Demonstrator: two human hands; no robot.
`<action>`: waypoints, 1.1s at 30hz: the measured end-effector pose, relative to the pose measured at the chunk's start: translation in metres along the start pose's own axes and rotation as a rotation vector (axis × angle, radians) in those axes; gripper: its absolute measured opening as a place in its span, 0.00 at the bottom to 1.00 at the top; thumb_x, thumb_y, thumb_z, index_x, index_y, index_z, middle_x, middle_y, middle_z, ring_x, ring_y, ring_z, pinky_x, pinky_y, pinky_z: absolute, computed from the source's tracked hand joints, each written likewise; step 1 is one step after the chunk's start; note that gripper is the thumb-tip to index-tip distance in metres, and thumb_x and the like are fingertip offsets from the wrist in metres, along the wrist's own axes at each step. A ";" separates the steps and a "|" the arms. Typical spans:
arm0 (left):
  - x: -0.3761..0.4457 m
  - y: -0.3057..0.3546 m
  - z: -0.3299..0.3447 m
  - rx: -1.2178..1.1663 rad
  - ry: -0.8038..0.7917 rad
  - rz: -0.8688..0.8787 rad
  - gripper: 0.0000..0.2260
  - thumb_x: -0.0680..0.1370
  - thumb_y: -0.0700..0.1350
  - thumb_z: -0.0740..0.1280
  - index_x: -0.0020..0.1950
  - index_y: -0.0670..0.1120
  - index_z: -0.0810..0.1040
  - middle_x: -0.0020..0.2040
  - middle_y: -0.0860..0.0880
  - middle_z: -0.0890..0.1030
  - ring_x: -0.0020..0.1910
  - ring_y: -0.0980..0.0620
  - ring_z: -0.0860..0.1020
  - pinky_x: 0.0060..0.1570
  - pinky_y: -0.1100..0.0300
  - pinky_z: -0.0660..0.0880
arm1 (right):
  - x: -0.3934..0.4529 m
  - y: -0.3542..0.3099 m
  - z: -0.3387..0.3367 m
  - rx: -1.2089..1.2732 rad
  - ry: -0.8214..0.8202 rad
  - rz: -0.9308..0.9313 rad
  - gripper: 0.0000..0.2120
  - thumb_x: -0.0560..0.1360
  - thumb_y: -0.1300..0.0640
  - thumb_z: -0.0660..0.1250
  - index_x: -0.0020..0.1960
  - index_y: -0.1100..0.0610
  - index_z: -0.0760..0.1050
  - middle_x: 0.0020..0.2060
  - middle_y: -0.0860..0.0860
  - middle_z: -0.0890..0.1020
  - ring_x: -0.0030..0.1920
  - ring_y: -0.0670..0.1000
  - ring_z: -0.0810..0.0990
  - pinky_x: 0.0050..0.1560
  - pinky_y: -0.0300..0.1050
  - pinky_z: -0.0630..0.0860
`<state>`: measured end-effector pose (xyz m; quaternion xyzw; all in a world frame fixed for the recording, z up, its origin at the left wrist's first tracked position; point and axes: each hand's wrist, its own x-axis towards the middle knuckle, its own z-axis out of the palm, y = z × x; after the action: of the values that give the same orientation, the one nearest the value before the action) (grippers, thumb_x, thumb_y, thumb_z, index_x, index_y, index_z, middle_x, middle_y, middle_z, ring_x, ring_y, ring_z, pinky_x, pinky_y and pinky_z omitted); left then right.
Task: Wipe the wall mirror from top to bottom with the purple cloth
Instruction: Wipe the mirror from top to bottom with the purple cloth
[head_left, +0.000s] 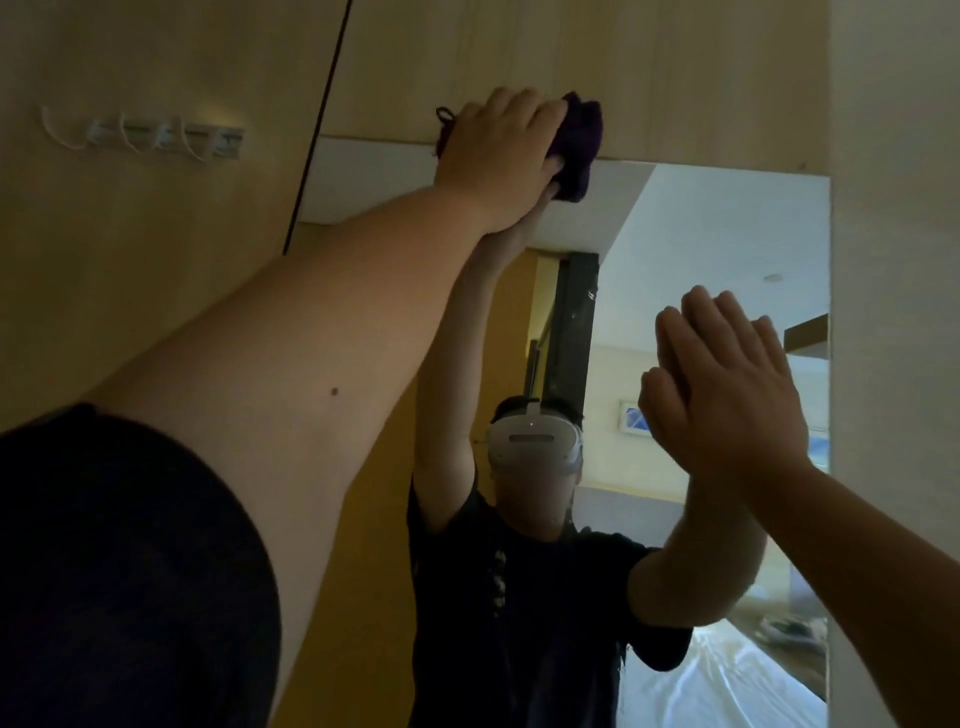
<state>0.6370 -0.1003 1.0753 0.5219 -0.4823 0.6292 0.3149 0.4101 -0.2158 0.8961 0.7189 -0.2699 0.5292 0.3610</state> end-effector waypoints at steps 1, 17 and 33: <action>-0.003 0.002 0.005 -0.016 -0.030 -0.003 0.25 0.84 0.54 0.56 0.79 0.46 0.60 0.77 0.46 0.65 0.74 0.44 0.62 0.71 0.48 0.60 | 0.000 0.001 0.000 0.004 0.007 0.000 0.28 0.81 0.43 0.49 0.76 0.55 0.62 0.78 0.57 0.61 0.79 0.60 0.54 0.77 0.64 0.53; -0.295 0.041 0.007 -0.122 -0.127 0.227 0.28 0.83 0.56 0.59 0.78 0.41 0.62 0.79 0.42 0.60 0.78 0.42 0.59 0.75 0.41 0.57 | 0.000 -0.003 -0.003 0.009 0.021 -0.004 0.26 0.80 0.44 0.49 0.73 0.56 0.64 0.75 0.58 0.65 0.77 0.61 0.58 0.76 0.65 0.54; -0.359 0.053 0.003 -0.200 0.007 0.145 0.21 0.77 0.45 0.65 0.70 0.43 0.69 0.62 0.44 0.78 0.60 0.43 0.76 0.54 0.45 0.75 | -0.018 0.032 -0.020 -0.036 -0.030 0.025 0.29 0.81 0.43 0.49 0.76 0.57 0.59 0.78 0.60 0.57 0.79 0.61 0.51 0.77 0.65 0.49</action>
<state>0.6829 -0.0828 0.7159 0.4492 -0.5781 0.6009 0.3209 0.3690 -0.2179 0.8903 0.7167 -0.2936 0.5179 0.3633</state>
